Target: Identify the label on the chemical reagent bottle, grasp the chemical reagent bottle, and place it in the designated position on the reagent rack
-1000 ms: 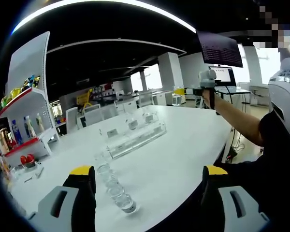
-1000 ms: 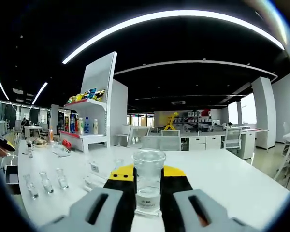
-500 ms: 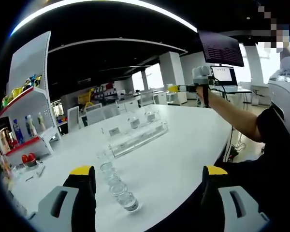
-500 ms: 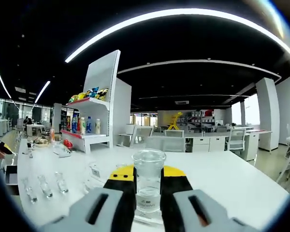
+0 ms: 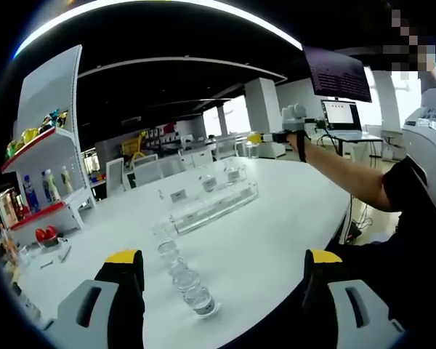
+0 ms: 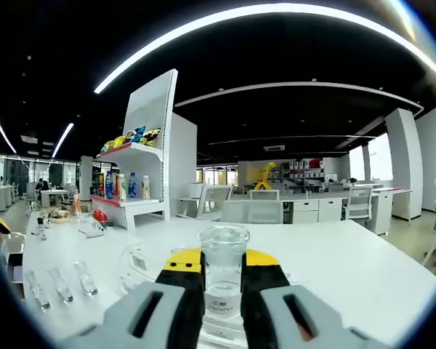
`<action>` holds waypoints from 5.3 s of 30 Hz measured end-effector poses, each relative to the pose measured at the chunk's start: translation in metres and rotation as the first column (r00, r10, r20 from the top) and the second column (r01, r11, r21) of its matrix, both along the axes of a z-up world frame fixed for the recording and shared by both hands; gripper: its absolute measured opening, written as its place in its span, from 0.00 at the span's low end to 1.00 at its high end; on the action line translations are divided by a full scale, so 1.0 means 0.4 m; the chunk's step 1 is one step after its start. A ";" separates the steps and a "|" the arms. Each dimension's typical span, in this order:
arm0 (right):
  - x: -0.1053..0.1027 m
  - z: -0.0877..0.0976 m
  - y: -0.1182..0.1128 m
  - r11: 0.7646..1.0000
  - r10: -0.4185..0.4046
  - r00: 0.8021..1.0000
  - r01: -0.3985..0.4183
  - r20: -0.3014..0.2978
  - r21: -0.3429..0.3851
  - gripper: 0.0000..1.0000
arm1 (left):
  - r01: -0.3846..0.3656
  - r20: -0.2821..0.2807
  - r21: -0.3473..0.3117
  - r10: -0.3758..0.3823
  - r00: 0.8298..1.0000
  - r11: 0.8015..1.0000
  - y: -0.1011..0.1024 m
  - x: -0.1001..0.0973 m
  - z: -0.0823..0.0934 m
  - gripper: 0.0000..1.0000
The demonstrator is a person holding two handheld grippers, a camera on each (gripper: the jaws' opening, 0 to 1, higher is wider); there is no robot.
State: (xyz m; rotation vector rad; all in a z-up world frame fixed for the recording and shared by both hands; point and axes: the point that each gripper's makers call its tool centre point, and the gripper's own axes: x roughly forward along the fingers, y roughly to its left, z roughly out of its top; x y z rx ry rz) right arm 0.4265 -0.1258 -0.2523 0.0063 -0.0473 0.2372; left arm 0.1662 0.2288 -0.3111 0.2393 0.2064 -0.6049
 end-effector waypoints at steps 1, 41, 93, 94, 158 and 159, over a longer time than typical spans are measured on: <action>0.004 -0.006 0.004 1.000 0.000 1.000 0.000 0.001 -0.003 0.15 | -0.001 0.000 0.000 0.001 1.000 1.000 0.001 0.000 0.000 0.91; 0.158 -0.226 0.045 0.999 -0.026 0.996 0.022 -0.085 -0.041 0.15 | -0.044 -0.020 -0.002 0.044 0.999 0.999 0.039 0.029 -0.021 0.91; 0.158 -0.389 0.033 0.998 -0.038 0.972 0.028 -0.232 -0.049 0.17 | -0.035 -0.018 0.000 0.035 0.999 0.999 0.027 0.033 -0.015 0.91; 0.157 -0.389 0.035 0.998 -0.034 0.972 0.022 -0.233 -0.052 0.17 | -0.034 -0.018 0.000 0.034 0.999 0.999 0.026 0.033 -0.015 0.91; -0.457 -0.141 -0.222 0.993 -0.031 0.999 0.036 -0.040 0.116 0.96 | 0.094 0.018 -0.030 -0.093 0.995 0.995 -0.095 0.001 0.006 0.90; -0.465 -0.135 -0.229 0.992 -0.037 0.999 0.041 -0.031 0.120 0.96 | 0.091 0.016 -0.029 -0.091 0.996 0.995 -0.094 0.000 0.005 0.90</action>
